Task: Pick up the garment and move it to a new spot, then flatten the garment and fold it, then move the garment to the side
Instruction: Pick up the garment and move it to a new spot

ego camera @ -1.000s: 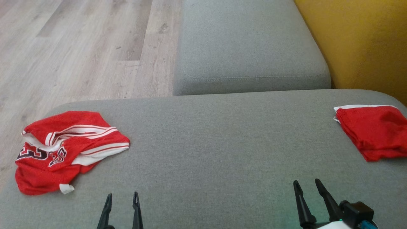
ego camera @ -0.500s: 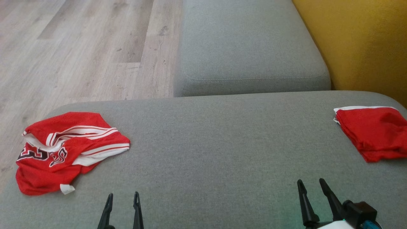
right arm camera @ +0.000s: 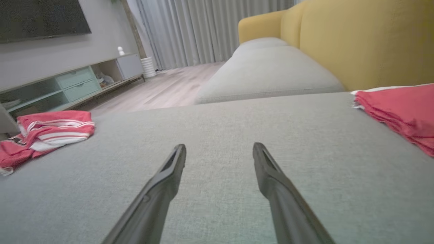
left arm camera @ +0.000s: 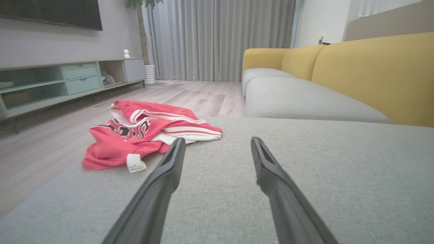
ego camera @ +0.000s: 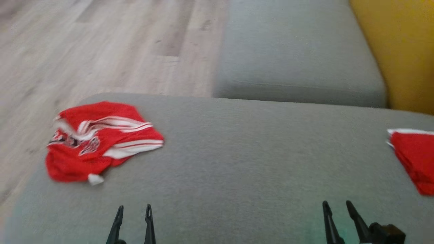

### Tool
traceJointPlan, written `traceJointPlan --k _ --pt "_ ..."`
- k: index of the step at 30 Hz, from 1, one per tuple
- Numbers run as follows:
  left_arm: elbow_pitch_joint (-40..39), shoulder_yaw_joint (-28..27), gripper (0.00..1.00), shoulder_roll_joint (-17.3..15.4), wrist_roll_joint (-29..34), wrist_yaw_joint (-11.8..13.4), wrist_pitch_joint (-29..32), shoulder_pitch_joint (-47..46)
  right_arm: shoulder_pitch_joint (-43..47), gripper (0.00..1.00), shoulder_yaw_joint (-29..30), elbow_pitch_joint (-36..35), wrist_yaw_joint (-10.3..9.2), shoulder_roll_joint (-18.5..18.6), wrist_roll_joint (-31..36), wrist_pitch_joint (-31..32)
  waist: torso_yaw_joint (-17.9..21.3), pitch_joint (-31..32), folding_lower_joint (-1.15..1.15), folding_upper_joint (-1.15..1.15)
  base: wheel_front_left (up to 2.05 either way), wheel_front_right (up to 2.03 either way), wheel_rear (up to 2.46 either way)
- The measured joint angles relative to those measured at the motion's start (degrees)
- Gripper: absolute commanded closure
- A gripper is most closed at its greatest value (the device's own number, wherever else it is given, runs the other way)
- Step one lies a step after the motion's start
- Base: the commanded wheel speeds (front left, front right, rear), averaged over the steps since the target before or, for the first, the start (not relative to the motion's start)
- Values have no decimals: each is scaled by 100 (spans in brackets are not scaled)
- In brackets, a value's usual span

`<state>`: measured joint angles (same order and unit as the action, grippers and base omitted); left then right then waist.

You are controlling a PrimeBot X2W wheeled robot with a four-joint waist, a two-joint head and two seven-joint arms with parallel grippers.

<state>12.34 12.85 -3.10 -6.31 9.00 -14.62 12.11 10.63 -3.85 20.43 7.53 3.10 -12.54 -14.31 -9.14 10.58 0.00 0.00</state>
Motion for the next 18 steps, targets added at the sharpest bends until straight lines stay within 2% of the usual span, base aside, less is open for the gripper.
traceJointPlan --k 6,10,14,18 --pt "-20 -283 0 -59 102 7 0 4 -40 0 -187 13 0 -52 -5 0 -804 -35 0 0 0 0 0" --pt "-259 -592 0 -71 86 126 0 5 -547 0 -421 51 0 -56 -5 0 -1278 -203 0 0 0 0 0" --pt "-513 -783 0 -46 34 292 0 23 -1026 0 -555 99 0 -53 -5 -1 -1574 -481 1 0 0 0 0" --pt "-649 -928 0 -25 9 316 0 18 -1053 0 -557 153 0 -13 -5 -1 -1765 -697 1 0 0 0 0"
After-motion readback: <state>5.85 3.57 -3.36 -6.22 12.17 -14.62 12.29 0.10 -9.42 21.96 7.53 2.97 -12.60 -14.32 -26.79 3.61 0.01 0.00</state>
